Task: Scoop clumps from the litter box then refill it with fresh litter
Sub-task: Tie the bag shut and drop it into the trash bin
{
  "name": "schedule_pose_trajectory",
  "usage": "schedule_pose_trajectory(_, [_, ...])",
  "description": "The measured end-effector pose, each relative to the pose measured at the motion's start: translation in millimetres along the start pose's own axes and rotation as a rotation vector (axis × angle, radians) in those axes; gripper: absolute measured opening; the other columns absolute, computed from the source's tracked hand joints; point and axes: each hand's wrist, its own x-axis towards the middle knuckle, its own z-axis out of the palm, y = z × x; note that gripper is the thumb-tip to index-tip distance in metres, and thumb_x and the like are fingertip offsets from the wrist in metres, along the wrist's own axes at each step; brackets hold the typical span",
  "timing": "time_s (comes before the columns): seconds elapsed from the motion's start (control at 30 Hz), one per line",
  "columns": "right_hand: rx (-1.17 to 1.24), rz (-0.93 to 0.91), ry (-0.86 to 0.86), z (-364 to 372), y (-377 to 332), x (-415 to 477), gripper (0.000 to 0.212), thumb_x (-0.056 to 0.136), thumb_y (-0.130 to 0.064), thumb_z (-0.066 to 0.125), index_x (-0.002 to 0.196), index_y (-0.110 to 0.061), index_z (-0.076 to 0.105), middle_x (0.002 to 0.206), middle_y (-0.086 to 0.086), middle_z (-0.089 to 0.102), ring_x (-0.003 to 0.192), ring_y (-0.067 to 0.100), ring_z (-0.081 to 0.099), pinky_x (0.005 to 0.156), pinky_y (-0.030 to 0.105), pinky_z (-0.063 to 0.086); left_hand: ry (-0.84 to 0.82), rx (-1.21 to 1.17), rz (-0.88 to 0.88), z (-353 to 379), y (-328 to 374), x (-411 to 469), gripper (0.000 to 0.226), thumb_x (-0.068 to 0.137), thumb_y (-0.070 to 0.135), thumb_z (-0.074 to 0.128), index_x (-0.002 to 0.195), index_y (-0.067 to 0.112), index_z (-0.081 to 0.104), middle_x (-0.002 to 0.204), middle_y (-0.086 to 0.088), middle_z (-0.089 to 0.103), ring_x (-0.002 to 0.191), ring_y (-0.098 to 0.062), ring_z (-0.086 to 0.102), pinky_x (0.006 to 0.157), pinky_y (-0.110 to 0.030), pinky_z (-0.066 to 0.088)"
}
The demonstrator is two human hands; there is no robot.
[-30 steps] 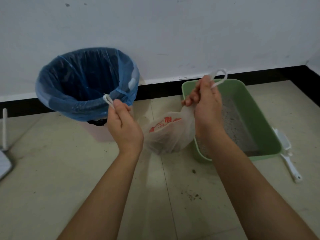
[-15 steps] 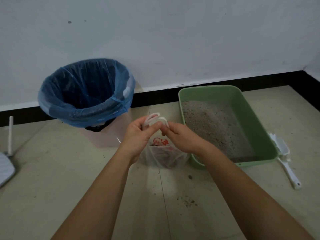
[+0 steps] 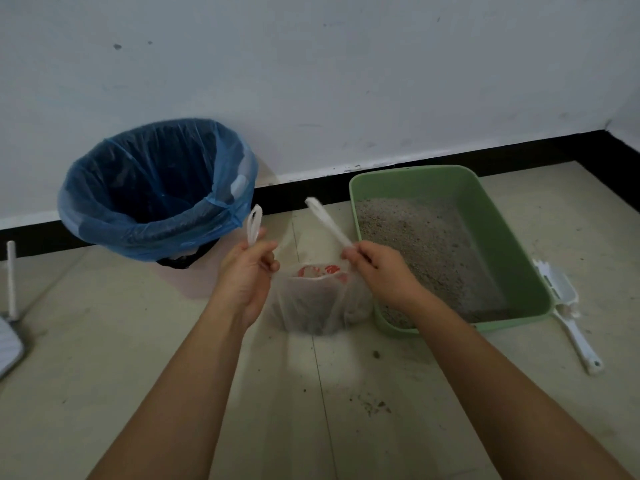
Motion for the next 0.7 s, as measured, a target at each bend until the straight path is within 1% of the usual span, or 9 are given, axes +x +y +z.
schedule_pose_trajectory(0.07, [0.149,0.071,0.115,-0.3,3.4,1.4,0.021,0.101,-0.029,0.052,0.104,-0.018,0.070,0.073,-0.006,0.059,0.056,0.006,0.049,0.047,0.016,0.037,0.079,0.184,0.012,-5.0,-1.8,2.1,0.040,0.097,0.017,0.057,0.135,0.008,0.051,0.104,-0.004,0.064,0.089,-0.010,0.059,0.089,-0.030,0.047])
schedule_pose_trajectory(0.13, [0.181,0.103,0.149,-1.3,3.5,1.5,0.023,0.102,-0.029,0.051,0.108,-0.019,0.071,0.079,-0.009,0.063,0.065,0.005,0.055,0.054,0.015,0.041,0.106,0.479,0.062,-9.0,-5.7,2.0,0.055,0.096,0.029,0.058,0.146,0.015,0.039,0.135,0.000,0.052,0.117,-0.013,0.052,0.103,-0.036,0.040])
schedule_pose_trajectory(0.23, [0.207,0.109,0.136,-3.0,2.9,1.0,0.024,0.100,-0.033,0.054,0.100,-0.017,0.072,0.078,-0.005,0.066,0.065,0.011,0.057,0.056,0.025,0.045,0.043,0.632,0.069,-8.0,-17.1,-3.6,0.066,0.094,0.038,0.060,0.151,0.023,0.028,0.145,0.004,0.040,0.131,-0.015,0.038,0.100,-0.032,0.033])
schedule_pose_trajectory(0.3, [0.225,0.118,0.136,-2.1,2.4,0.6,0.029,0.097,-0.037,0.058,0.089,-0.013,0.072,0.072,0.012,0.066,0.061,0.019,0.055,0.052,0.037,0.047,0.080,0.594,0.061,-3.3,-20.5,-6.8,0.042,0.100,0.042,0.047,0.137,0.023,0.050,0.139,0.002,0.051,0.124,-0.014,0.047,0.097,-0.029,0.033])
schedule_pose_trajectory(0.37, [0.225,0.136,0.162,0.8,6.0,0.4,0.031,0.095,-0.040,0.061,0.084,-0.013,0.074,0.079,0.023,0.068,0.061,0.021,0.056,0.055,0.047,0.051,0.145,0.455,0.070,-0.3,-21.4,-4.7,0.037,0.103,0.041,0.037,0.109,0.017,0.065,0.103,0.001,0.070,0.095,-0.009,0.063,0.093,-0.028,0.045])
schedule_pose_trajectory(0.43, [0.202,0.133,0.189,2.5,8.6,-1.2,0.031,0.094,-0.042,0.061,0.085,-0.015,0.075,0.080,0.024,0.068,0.059,0.018,0.054,0.052,0.042,0.048,0.137,0.303,0.051,1.0,-21.5,0.3,0.035,0.104,0.038,0.038,0.094,0.012,0.060,0.057,0.002,0.054,0.055,-0.011,0.055,0.075,-0.029,0.052])
schedule_pose_trajectory(0.47, [0.186,0.125,0.200,3.0,8.9,-1.8,0.031,0.094,-0.043,0.061,0.087,-0.017,0.075,0.077,0.021,0.068,0.058,0.017,0.052,0.052,0.038,0.045,0.120,0.235,0.023,1.1,-21.8,2.1,0.028,0.103,0.034,0.042,0.090,0.014,0.056,0.050,0.004,0.039,0.044,-0.010,0.042,0.065,-0.028,0.050])
schedule_pose_trajectory(0.57, [0.150,0.070,0.210,1.2,4.0,-3.4,0.023,0.096,-0.040,0.060,0.092,-0.023,0.075,0.062,-0.002,0.060,0.053,0.007,0.046,0.049,0.027,0.037,-0.024,0.126,-0.122,-0.6,-22.7,3.4,0.014,0.093,0.019,0.053,0.082,0.021,0.045,0.055,0.007,0.026,0.045,-0.008,0.024,0.049,-0.025,0.035])
schedule_pose_trajectory(0.7, [-0.017,-0.101,0.090,3.0,-6.1,-4.4,0.020,0.097,-0.038,0.058,0.096,-0.026,0.074,0.071,-0.009,0.063,0.061,0.005,0.054,0.055,0.025,0.043,-0.312,0.114,-0.292,-2.3,-19.6,0.6,0.021,0.080,0.003,0.055,0.091,0.018,0.045,0.062,0.005,0.039,0.051,-0.009,0.031,0.056,-0.025,0.036])
